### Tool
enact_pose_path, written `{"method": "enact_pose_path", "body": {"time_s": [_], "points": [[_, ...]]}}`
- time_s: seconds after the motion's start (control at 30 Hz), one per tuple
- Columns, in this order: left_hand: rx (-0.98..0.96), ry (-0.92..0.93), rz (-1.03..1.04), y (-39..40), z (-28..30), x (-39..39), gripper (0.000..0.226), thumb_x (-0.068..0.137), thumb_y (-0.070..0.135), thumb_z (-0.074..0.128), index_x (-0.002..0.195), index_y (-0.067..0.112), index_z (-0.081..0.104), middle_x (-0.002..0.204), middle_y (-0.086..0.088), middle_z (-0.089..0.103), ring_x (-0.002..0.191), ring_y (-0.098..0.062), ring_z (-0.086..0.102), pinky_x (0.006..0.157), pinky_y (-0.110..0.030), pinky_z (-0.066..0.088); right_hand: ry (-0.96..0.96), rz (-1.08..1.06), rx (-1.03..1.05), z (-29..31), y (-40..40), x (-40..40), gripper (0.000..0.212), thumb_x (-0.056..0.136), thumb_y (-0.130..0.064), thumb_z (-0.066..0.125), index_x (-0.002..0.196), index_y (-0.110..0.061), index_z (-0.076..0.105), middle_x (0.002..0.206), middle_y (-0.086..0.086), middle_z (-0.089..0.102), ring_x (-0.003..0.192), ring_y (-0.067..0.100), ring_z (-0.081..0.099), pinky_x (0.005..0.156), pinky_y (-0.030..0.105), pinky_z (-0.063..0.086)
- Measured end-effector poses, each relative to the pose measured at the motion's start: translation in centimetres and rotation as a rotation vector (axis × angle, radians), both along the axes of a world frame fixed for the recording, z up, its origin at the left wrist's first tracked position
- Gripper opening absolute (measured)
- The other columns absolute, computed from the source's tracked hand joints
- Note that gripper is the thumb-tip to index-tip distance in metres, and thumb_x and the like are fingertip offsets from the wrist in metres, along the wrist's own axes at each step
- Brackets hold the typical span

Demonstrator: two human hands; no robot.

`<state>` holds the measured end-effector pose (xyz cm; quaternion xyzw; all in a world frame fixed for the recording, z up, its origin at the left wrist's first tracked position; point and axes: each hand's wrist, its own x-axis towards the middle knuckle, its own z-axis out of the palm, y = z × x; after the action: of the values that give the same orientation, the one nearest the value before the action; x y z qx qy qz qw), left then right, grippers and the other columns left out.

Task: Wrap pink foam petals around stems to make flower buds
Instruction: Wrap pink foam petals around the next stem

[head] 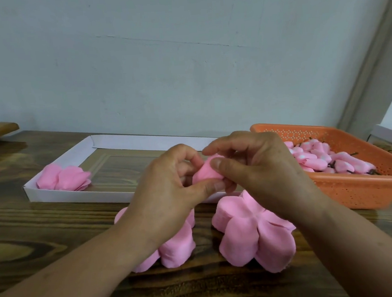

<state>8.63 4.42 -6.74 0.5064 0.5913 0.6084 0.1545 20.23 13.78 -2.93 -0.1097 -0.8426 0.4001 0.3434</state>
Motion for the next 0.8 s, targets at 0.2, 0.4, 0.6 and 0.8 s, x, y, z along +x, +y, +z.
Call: {"method": "enact_pose_path", "body": {"time_s": [0.2, 0.4, 0.6, 0.8], "points": [[0.007, -0.032, -0.038, 0.1, -0.2, -0.4, 0.036, 0.053, 0.034, 0.076, 0.083, 0.018, 0.064, 0.081, 0.003, 0.075, 0.076, -0.012, 0.072, 0.071, -0.023, 0.058, -0.05, 0.016, -0.076, 0.0, 0.5, 0.1, 0.02, 0.083, 0.003, 0.063, 0.075, -0.014, 0.069, 0.056, -0.007, 0.063, 0.046, 0.009, 0.058, 0.048, 0.02, 0.049], [0.01, -0.071, -0.053, 0.3, -0.1, -0.8, 0.041, 0.052, 0.032, 0.076, 0.085, 0.011, 0.063, 0.079, -0.001, 0.075, 0.074, -0.015, 0.072, 0.064, -0.017, 0.055, -0.05, 0.024, -0.101, -0.3, 0.6, 0.1, 0.01, 0.081, 0.002, 0.066, 0.078, -0.008, 0.069, 0.056, 0.006, 0.065, 0.049, 0.015, 0.06, 0.055, 0.032, 0.055], [-0.079, -0.037, -0.072, 0.3, 0.7, -2.0, 0.048, 0.048, 0.047, 0.075, 0.086, 0.017, 0.066, 0.08, 0.006, 0.075, 0.072, -0.005, 0.07, 0.063, -0.012, 0.052, 0.003, -0.057, -0.166, -0.6, 1.1, -0.3, 0.015, 0.08, 0.008, 0.064, 0.07, -0.002, 0.067, 0.05, 0.004, 0.062, 0.042, 0.01, 0.056, 0.046, 0.019, 0.047], [-0.479, 0.515, 0.222, 0.6, -0.1, -7.6, 0.01, 0.079, 0.019, 0.075, 0.089, 0.022, 0.073, 0.074, 0.017, 0.067, 0.066, 0.007, 0.058, 0.058, -0.003, 0.038, 0.001, -0.212, -0.155, -0.8, 2.9, -0.1, 0.015, 0.081, 0.007, 0.064, 0.07, -0.004, 0.066, 0.044, 0.0, 0.06, 0.039, 0.009, 0.055, 0.043, 0.017, 0.046]]}}
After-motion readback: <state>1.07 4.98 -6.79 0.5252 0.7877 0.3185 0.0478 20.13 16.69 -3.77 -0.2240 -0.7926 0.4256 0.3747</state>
